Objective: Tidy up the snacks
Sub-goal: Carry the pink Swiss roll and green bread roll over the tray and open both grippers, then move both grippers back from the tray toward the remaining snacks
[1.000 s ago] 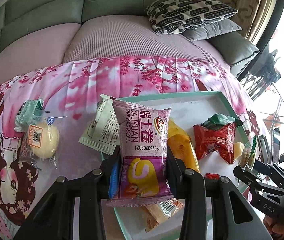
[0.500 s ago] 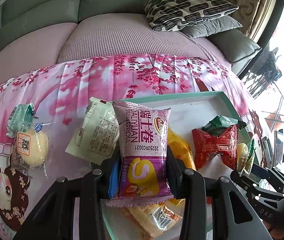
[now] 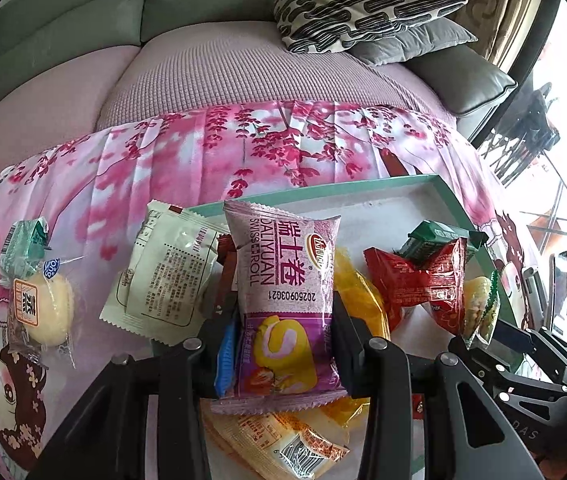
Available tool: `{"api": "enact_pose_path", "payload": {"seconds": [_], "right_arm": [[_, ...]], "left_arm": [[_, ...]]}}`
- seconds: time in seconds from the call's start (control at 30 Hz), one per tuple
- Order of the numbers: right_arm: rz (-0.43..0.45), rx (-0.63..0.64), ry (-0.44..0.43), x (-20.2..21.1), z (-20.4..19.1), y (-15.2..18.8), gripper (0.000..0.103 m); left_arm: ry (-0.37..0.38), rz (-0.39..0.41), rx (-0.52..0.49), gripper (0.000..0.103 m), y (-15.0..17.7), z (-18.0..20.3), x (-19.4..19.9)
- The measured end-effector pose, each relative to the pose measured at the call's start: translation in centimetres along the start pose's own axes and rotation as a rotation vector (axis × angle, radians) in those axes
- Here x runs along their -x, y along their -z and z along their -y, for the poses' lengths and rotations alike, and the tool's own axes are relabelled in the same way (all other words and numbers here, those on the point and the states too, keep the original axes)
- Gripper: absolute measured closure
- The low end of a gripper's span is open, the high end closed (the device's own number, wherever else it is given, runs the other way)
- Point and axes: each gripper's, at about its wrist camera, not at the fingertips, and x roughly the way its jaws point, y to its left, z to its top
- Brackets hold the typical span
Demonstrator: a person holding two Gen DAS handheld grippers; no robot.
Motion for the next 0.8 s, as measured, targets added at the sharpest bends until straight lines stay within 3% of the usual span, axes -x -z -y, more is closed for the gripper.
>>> {"api": "enact_pose_path", "payload": {"seconds": [0.1, 0.2, 0.4, 0.63, 0.8], "right_arm": [[-0.005, 0.001, 0.005, 0.0, -0.1, 0.1, 0.039], [-0.011, -0.001, 0.013, -0.1, -0.2, 0.2, 0.039], [-0.02, -0.006, 0.012, 0.2, -0.1, 0.4, 0.034], [-0.014, 0.011, 0.016, 1.0, -0.6, 0.5, 0.032], [-0.005, 0.016, 0.021, 1.5, -1.1, 0.5, 0.022]], "left_arm": [[0.002, -0.012, 0.002, 0.056, 0.0, -0.1, 0.1], [0.022, -0.011, 0.03, 0.044, 0.1, -0.5, 0.5], [-0.001, -0.01, 0.037, 0.039, 0.2, -0.6, 1.5], [-0.006, 0.041, 0.043, 0.021, 0.3, -1.2, 3.4], [-0.045, 0.04, 0.07, 0.021, 0.6, -2.3, 3.9]]}}
